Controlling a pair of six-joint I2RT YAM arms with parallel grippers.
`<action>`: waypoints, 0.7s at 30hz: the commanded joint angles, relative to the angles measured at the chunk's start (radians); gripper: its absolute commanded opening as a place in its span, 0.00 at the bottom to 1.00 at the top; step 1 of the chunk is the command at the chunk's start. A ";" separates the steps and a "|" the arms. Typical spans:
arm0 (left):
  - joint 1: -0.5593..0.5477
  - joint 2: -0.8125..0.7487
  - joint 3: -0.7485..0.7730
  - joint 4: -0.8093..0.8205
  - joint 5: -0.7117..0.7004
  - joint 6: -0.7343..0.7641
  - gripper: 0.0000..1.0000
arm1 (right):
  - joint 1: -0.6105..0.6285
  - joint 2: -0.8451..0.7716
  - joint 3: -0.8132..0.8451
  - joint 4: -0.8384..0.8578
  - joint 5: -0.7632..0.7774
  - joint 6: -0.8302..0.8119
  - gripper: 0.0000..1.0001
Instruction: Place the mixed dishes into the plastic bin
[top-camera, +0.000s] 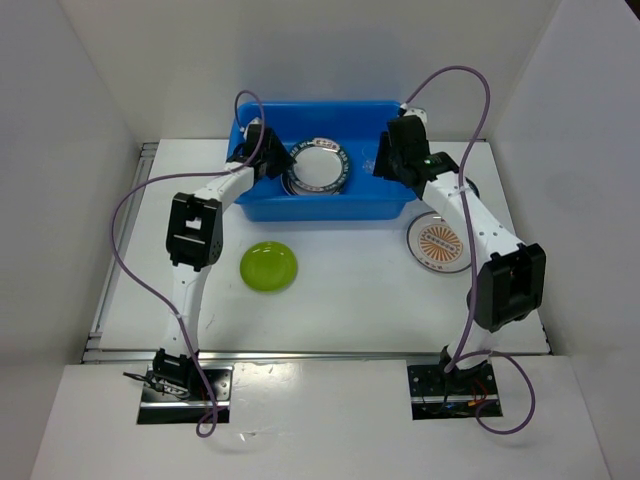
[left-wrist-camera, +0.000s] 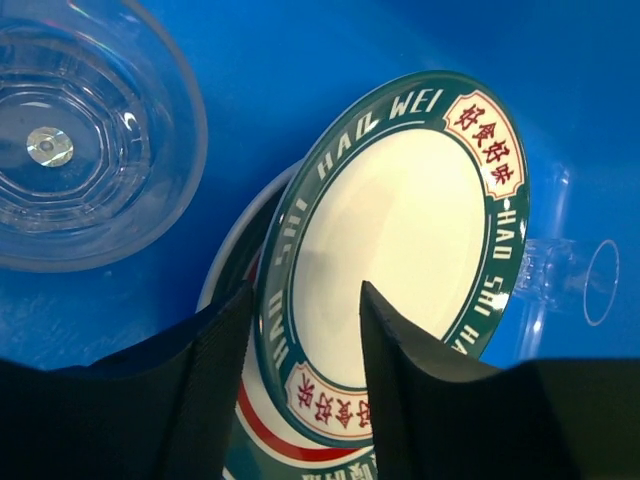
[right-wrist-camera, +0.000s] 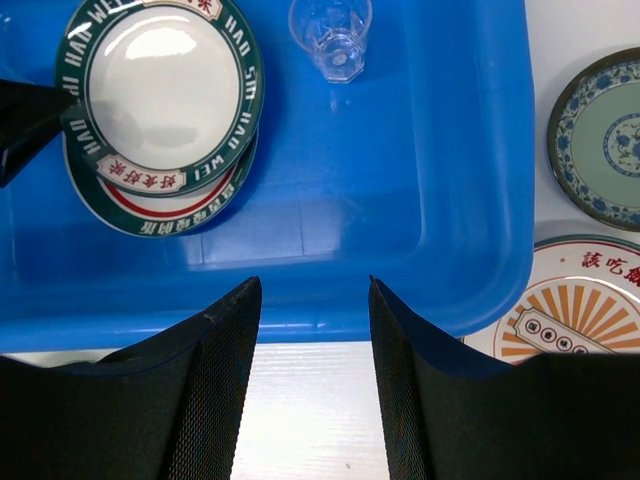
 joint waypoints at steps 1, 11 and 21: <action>-0.001 0.010 0.055 0.025 0.001 -0.005 0.56 | -0.008 0.012 0.032 0.000 0.010 -0.003 0.53; -0.011 -0.088 0.225 -0.090 0.060 0.067 0.66 | -0.072 0.042 0.023 -0.074 0.062 0.060 0.57; -0.020 -0.220 0.170 -0.122 0.073 0.107 0.67 | -0.236 0.022 -0.047 -0.293 0.083 0.106 0.63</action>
